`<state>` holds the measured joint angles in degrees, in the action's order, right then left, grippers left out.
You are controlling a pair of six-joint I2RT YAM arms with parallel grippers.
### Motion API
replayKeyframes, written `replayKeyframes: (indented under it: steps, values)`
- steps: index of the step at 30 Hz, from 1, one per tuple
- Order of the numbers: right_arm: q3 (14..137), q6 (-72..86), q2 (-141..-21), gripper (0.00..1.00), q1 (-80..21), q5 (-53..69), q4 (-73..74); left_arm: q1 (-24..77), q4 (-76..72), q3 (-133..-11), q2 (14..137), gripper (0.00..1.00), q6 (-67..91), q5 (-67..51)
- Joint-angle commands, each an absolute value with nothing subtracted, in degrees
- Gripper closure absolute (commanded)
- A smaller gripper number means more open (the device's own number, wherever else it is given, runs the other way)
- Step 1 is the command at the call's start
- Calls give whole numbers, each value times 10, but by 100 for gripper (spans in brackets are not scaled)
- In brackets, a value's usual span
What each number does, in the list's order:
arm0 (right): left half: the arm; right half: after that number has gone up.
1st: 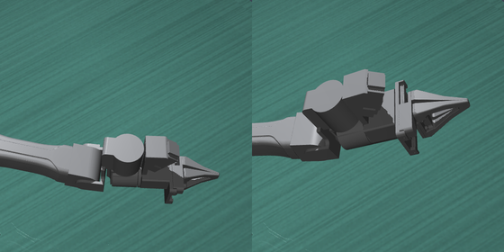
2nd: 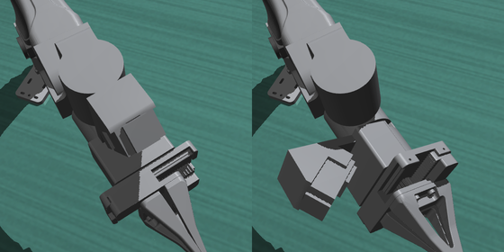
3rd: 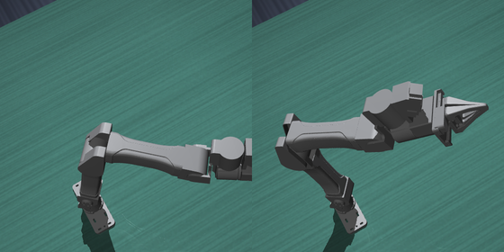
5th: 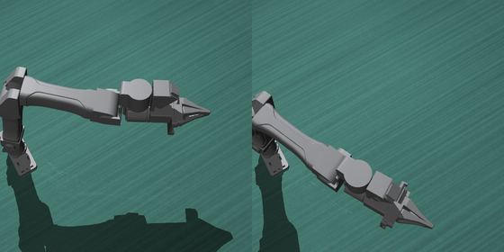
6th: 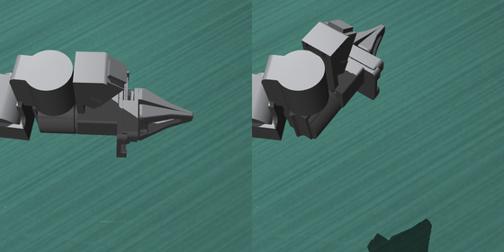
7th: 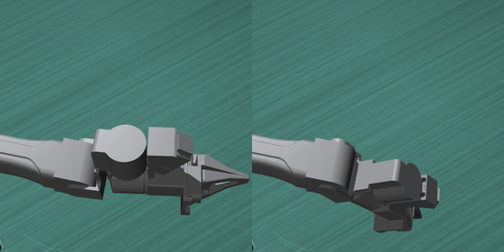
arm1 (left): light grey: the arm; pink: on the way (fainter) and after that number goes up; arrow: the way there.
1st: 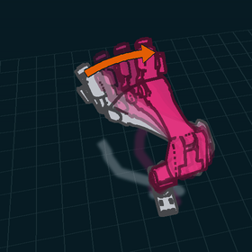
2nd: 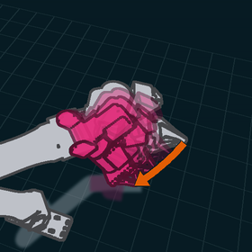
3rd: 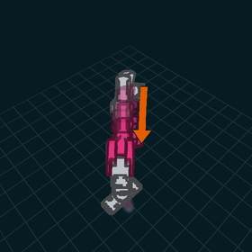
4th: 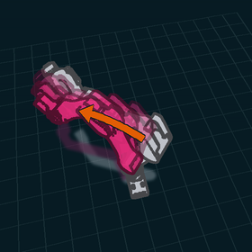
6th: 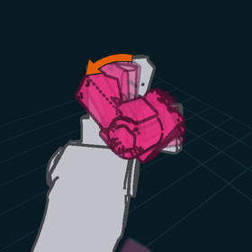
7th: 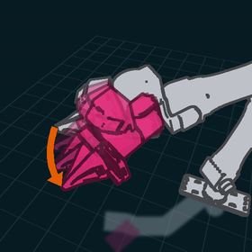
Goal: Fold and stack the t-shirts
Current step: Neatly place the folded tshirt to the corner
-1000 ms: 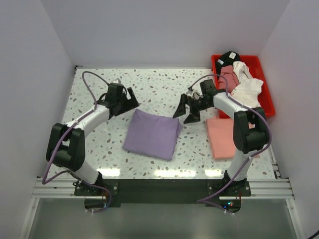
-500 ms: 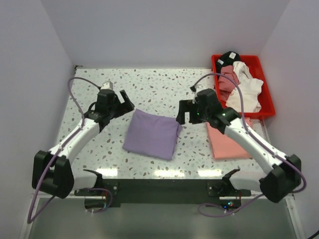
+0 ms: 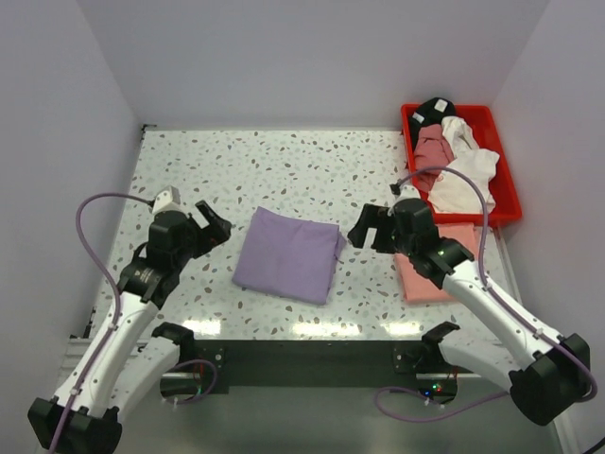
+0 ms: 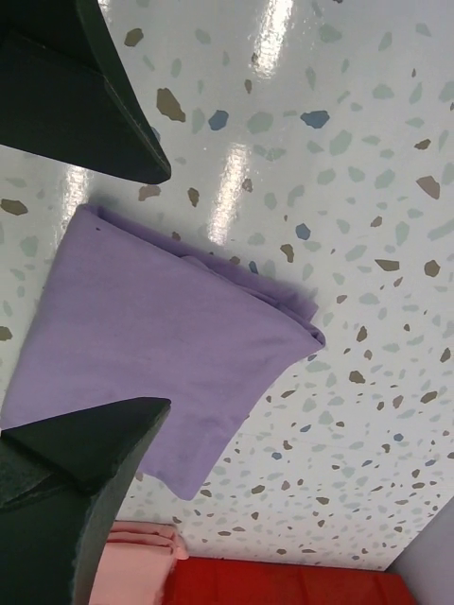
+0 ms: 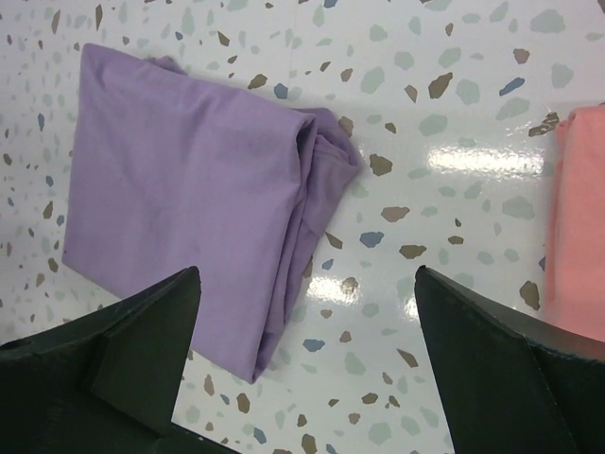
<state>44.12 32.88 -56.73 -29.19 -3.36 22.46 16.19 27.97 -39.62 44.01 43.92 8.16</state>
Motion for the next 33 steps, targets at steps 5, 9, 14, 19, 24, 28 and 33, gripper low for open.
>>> replayKeyframes:
  steps: [5,9,14,19,24,28,33]
  values:
    - [441,366,-652,1,-317,11,195,159,398,-403,363,0,457,142]
    - [459,378,-707,1,-351,-27,186,159,417,-400,345,0,458,153]
    - [489,386,-791,2,-375,-53,176,159,415,-399,346,0,460,156]
    - [515,393,-855,7,-390,-66,172,159,417,-397,351,0,461,156]
    - [540,394,-910,15,-400,-75,171,159,410,-393,345,0,461,151]
    - [555,391,-937,21,-409,-76,176,159,408,-390,342,0,462,152]
    - [562,397,-966,30,-417,-83,176,159,408,-389,344,0,464,152]
